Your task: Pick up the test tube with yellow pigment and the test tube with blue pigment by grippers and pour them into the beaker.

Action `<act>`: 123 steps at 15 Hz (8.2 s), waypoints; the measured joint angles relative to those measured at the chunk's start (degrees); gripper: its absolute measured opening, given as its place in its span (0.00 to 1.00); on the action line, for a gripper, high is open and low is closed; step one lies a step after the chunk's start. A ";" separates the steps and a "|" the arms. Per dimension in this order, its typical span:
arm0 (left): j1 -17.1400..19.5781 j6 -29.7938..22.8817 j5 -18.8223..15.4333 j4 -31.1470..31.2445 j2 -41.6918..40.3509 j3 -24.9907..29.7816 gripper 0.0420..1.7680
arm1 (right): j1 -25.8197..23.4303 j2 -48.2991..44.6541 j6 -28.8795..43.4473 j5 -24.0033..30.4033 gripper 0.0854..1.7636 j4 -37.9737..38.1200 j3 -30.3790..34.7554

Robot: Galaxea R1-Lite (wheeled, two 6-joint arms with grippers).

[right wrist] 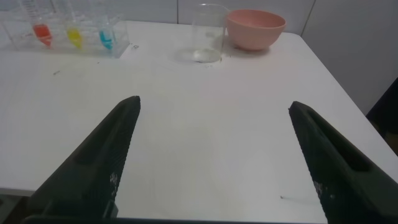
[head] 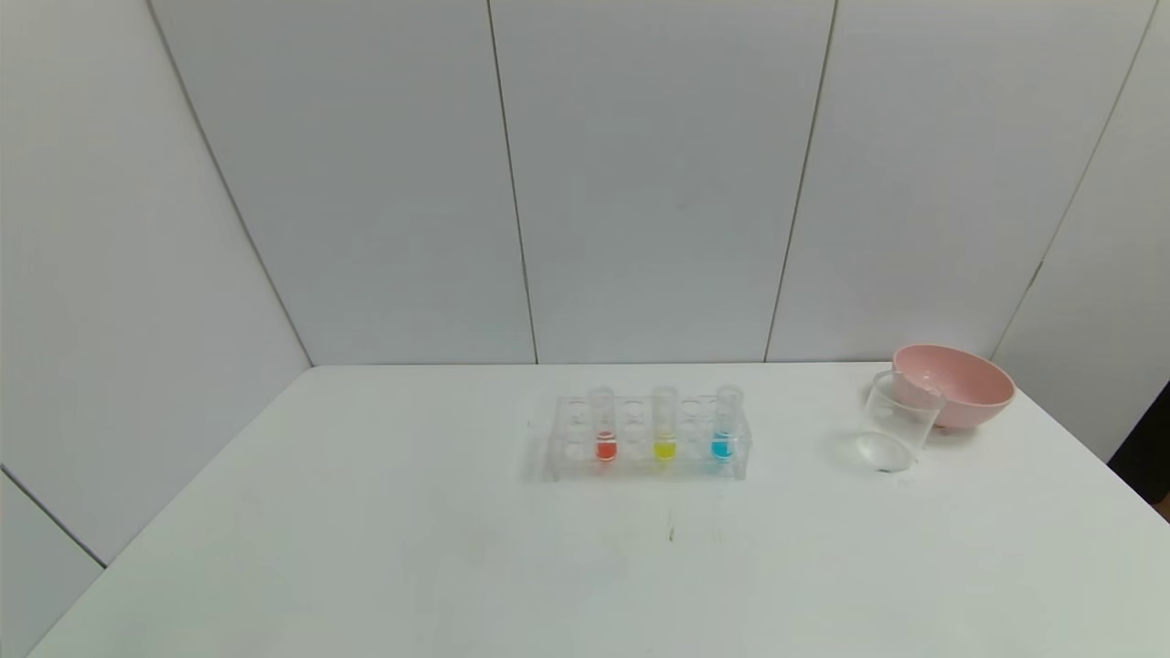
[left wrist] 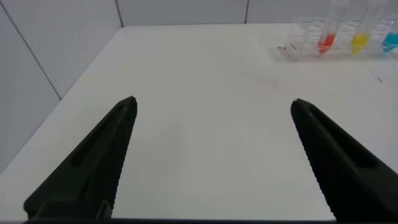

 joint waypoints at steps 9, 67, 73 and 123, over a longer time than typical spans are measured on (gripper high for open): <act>-0.02 0.00 0.00 0.00 0.00 0.00 1.00 | 0.00 0.00 0.02 0.00 0.97 -0.11 0.00; -0.02 0.00 0.00 0.00 0.00 0.00 1.00 | 55.10 116.64 16.16 -47.52 0.97 -48.51 -50.60; 0.00 0.00 0.00 0.00 0.00 0.00 1.00 | 51.85 121.61 15.42 -45.40 0.97 -48.12 -56.53; -0.02 0.00 -0.02 0.00 0.00 0.00 1.00 | 43.25 125.09 2.61 -38.49 0.25 -49.19 -73.34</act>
